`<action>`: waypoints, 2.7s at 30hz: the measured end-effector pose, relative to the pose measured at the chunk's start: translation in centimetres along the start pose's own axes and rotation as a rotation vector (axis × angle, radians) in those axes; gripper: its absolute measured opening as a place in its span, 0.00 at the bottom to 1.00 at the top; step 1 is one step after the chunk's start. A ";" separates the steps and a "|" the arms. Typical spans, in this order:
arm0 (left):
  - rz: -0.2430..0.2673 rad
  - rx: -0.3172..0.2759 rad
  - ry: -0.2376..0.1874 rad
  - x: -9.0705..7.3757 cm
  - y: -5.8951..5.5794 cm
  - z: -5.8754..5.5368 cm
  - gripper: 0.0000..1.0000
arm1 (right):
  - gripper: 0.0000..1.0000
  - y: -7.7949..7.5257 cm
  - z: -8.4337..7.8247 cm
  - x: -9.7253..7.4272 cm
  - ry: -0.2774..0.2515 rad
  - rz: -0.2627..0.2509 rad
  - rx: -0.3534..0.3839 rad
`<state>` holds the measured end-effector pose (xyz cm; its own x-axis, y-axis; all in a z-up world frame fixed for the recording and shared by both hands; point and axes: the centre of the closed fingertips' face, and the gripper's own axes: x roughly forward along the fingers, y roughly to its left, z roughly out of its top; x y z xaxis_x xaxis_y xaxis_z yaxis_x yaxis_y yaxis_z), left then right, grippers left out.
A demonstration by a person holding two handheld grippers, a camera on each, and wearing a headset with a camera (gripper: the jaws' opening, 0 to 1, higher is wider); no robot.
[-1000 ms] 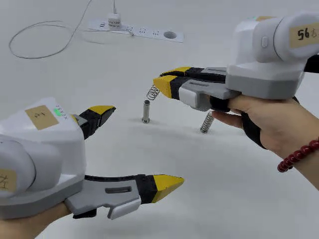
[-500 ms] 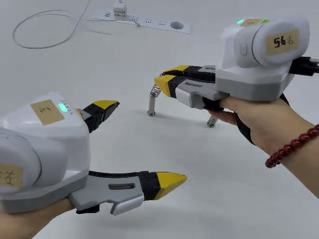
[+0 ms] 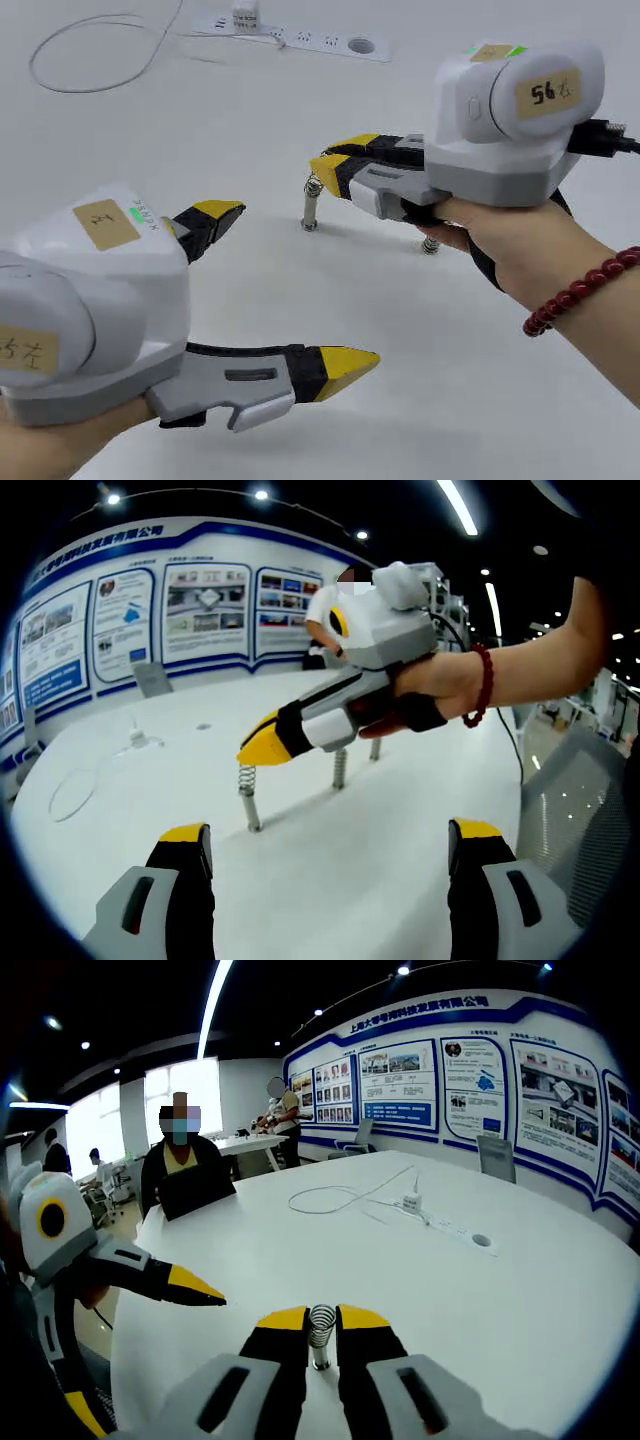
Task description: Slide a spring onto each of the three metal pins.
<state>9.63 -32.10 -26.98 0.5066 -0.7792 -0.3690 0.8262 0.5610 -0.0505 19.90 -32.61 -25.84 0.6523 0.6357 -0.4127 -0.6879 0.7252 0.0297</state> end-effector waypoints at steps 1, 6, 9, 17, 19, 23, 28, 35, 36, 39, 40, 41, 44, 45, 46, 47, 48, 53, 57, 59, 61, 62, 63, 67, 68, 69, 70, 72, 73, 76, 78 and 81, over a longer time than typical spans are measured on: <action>0.000 0.000 0.001 0.0 0.0 0.0 1.00 | 0.11 0.0 -0.1 0.0 0.005 -0.002 -0.012; -0.004 0.000 0.006 0.0 -0.2 -0.2 0.99 | 0.11 0.2 -0.3 0.3 0.012 -0.001 -0.032; -0.007 0.001 0.010 0.0 -0.2 -0.3 0.99 | 0.11 0.3 -0.2 0.4 0.010 -0.001 -0.041; -0.007 0.000 0.012 0.0 -0.3 -0.3 0.98 | 0.11 0.7 -1.0 0.9 0.037 0.005 -0.091; -0.009 -0.001 0.014 0.0 -0.4 -0.4 0.98 | 0.11 0.8 -1.3 1.0 0.045 0.008 -0.095; -0.012 0.000 0.013 0.1 -0.5 -0.4 0.98 | 0.11 0.7 -2.0 1.3 0.060 0.009 -0.090; -0.014 -0.002 0.012 0.1 -0.5 -0.4 0.97 | 0.11 0.6 -2.7 1.7 0.082 0.009 -0.085; -0.013 -0.002 0.013 0.1 -0.4 -0.5 0.97 | 0.11 0.8 -3.6 2.1 0.104 0.011 -0.092; -0.012 -0.002 0.012 0.1 -0.4 -0.5 0.97 | 0.11 0.9 -3.8 2.1 0.108 0.011 -0.095; -0.011 -0.004 0.013 0.1 -0.4 -0.6 0.97 | 0.11 1.0 -4.0 2.2 0.117 0.011 -0.103; -0.012 -0.004 0.012 0.1 -0.4 -0.6 0.97 | 0.11 1.0 -4.1 2.2 0.120 0.011 -0.106; -0.011 -0.004 0.012 0.0 -0.4 -0.6 0.97 | 0.11 1.0 -4.2 2.3 0.121 0.011 -0.106; -0.010 -0.003 0.013 0.0 -0.4 -0.6 0.97 | 0.11 1.0 -4.3 2.4 0.121 0.010 -0.111; -0.009 -0.003 0.014 0.0 -0.3 -0.7 0.97 | 0.11 1.0 -4.3 2.4 0.124 0.010 -0.110; -0.009 -0.006 0.016 0.0 -0.3 -0.8 0.97 | 0.12 1.0 -4.3 2.4 0.124 0.009 -0.118; -0.010 -0.008 0.019 0.0 -0.2 -0.8 0.97 | 0.12 1.0 -4.3 2.4 0.124 0.008 -0.122; -0.007 -0.008 0.020 -0.1 -0.1 -0.8 0.97 | 0.12 1.0 -4.3 2.4 0.125 0.009 -0.118; -0.002 -0.005 0.026 -0.2 0.1 -0.8 0.97 | 0.21 0.9 -4.4 2.0 0.131 0.001 -0.113; 0.004 -0.008 0.023 -0.2 0.3 -0.6 0.97 | 0.21 1.2 -3.7 1.5 0.110 0.010 -0.092; 0.008 -0.007 0.022 -0.2 0.4 -0.5 0.97 | 0.21 1.4 -3.3 1.2 0.102 0.012 -0.096; 0.010 -0.006 0.024 -0.2 0.4 -0.4 0.97 | 0.23 1.5 -2.9 1.0 0.093 0.017 -0.090; 0.011 -0.006 0.024 -0.2 0.5 -0.4 0.97 | 0.24 1.6 -2.8 0.9 0.092 0.017 -0.088; 0.013 -0.005 0.022 -0.2 0.5 -0.2 0.98 | 0.25 1.5 -2.6 0.7 0.092 0.016 -0.083; 0.017 -0.015 0.013 -0.3 0.5 0.1 0.98 | 0.30 1.1 -2.2 0.0 0.090 0.005 -0.072; 0.018 -0.023 0.009 -0.3 0.5 0.2 0.98 | 0.31 1.0 -2.2 -0.3 0.093 0.003 -0.069; 0.020 -0.027 0.008 -0.3 0.6 0.2 0.98 | 0.32 1.0 -2.1 -0.5 0.094 0.001 -0.067; 0.021 -0.031 0.006 -0.3 0.6 0.3 0.99 | 0.33 0.9 -2.1 -0.7 0.095 -0.001 -0.067; 0.023 -0.042 -0.001 -0.3 0.6 0.5 0.99 | 0.35 0.8 -1.9 -1.2 0.097 -0.007 -0.067; 0.024 -0.045 0.000 -0.3 0.6 0.6 0.99 | 0.37 0.6 -1.7 -1.5 0.096 -0.014 -0.063; 0.028 -0.044 0.000 -0.4 0.6 0.9 1.00 | 0.40 0.2 -1.4 -2.4 0.092 -0.033 -0.050; 0.031 -0.043 0.001 -0.4 0.6 1.1 1.00 | 0.42 -0.2 -1.3 -2.9 0.087 -0.042 -0.038; 0.036 -0.050 0.009 -0.5 0.6 1.2 1.00 | 0.45 -0.2 -1.2 -3.5 0.087 -0.049 -0.039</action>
<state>10.22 -31.72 -25.73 0.5329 -0.7560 -0.3801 0.7943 0.6018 -0.0834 17.42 -35.31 -25.46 0.6561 0.5734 -0.4906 -0.6691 0.7426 -0.0269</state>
